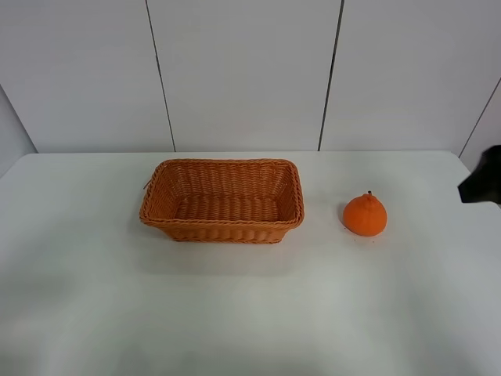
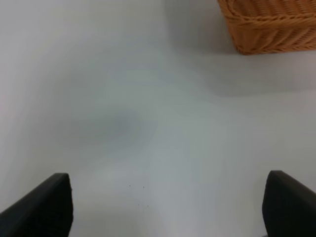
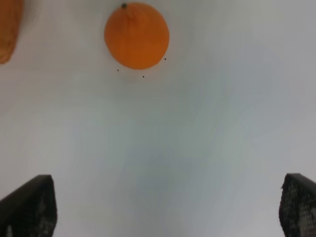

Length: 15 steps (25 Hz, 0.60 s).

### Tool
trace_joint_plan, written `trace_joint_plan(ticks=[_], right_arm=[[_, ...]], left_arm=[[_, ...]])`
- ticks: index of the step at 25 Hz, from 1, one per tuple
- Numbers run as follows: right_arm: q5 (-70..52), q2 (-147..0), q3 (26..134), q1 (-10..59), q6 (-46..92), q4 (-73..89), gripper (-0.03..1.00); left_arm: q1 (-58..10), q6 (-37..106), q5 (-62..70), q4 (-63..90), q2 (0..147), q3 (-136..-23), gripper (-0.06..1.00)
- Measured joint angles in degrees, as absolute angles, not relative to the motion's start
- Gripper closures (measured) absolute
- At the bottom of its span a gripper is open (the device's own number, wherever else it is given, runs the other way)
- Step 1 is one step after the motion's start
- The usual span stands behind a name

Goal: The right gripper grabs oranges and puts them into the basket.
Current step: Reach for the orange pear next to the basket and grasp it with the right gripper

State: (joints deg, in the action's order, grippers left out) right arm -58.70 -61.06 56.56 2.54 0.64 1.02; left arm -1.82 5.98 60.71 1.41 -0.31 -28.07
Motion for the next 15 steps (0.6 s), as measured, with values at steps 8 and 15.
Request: trace_joint_plan(ticks=[8,15], right_arm=[[-64.2,-91.6,78.1,2.5,1.4,1.1,0.28],[-66.7,-108.8,93.1,4.4,1.8,3.2,0.28]], left_arm=[[-1.8,6.0,60.7,1.4,-0.3,-28.1,0.06],[-1.8,6.0,60.7,1.4,-0.3,-28.1,0.06]])
